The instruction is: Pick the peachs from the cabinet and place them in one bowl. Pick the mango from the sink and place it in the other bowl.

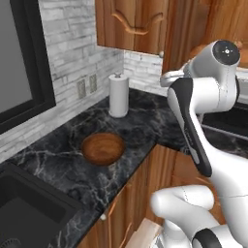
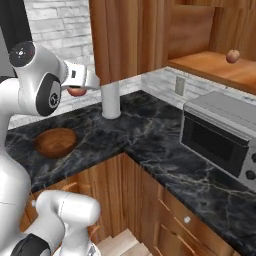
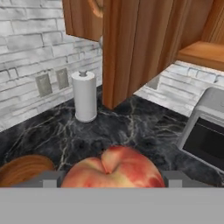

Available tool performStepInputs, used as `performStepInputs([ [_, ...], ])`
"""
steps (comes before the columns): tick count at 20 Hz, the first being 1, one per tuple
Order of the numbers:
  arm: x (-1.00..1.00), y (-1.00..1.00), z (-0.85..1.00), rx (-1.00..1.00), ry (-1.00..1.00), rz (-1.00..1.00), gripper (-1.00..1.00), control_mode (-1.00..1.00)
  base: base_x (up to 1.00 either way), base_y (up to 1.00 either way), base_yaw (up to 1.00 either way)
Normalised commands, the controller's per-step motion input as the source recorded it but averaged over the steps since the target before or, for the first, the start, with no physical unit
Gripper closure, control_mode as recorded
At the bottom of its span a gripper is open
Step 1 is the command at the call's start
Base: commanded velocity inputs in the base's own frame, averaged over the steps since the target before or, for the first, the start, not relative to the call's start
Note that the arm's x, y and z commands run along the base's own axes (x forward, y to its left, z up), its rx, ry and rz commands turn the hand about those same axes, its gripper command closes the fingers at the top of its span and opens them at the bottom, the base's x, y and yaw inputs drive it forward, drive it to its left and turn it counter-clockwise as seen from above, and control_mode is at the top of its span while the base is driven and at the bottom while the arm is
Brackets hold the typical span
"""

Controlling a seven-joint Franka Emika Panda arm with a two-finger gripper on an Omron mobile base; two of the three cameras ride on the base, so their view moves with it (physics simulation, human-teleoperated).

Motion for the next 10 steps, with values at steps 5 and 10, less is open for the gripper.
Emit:
performStepInputs([
  [5, 0.00, 0.00, 0.00, 0.00, 0.00, 0.00, 1.00, 1.00, -0.28, 0.00, 0.33],
  [10, 0.00, 0.00, 0.00, 0.00, 0.00, 0.00, 1.00, 1.00, -0.19, 0.02, 0.29],
])
